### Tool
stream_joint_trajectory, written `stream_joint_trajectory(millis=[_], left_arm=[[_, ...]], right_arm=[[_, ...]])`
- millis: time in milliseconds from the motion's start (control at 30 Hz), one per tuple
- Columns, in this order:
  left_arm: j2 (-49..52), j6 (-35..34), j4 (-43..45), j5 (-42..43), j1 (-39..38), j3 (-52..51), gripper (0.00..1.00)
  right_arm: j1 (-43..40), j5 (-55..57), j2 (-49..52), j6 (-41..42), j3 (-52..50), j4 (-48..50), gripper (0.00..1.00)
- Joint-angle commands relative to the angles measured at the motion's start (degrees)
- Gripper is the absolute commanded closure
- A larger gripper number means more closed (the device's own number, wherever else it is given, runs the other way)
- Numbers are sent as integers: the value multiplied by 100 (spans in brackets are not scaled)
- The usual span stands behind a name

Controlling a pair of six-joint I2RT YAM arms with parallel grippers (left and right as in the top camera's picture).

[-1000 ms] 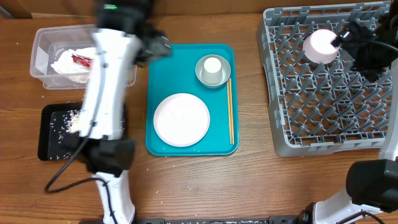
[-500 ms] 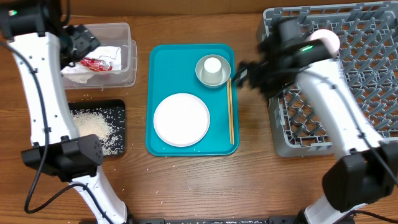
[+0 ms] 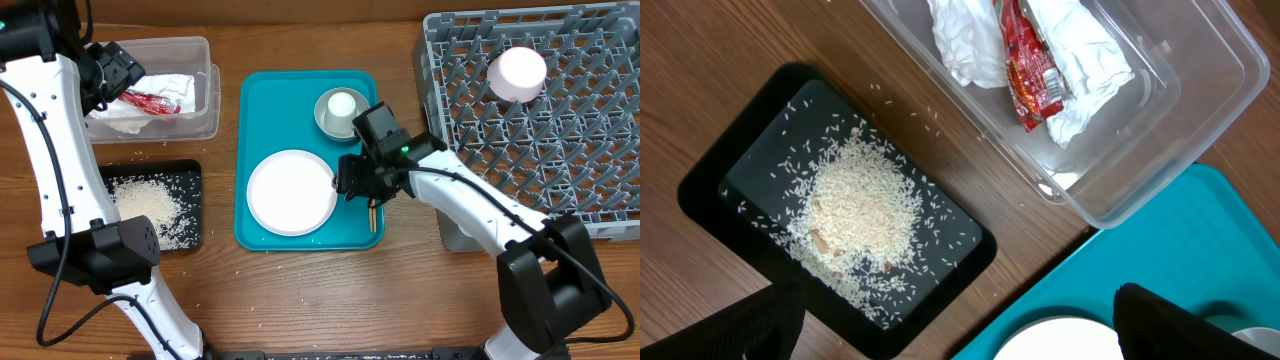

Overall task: Sort waste into correct bins and load items into the dishwasher
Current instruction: 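Lower the right gripper onto the white plate rim and close it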

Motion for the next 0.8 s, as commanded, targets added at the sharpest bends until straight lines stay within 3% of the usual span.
stream_joint_trajectory(millis=[0,133,300,767], left_arm=[[-66,26,-11,-52,-11,-15,0],[-66,26,-11,-52,-11,-15,0],[-66,26,-11,-52,-11,-15,0],[-66,26,-11,-52,-11,-15,0]], right_arm=[[142,129,-20,844,-168,341,43],[341,267,26,1161,-208,682,42],[452,938,223,1663,-208,365,38],[566,214,894,2109,-208,616,43]])
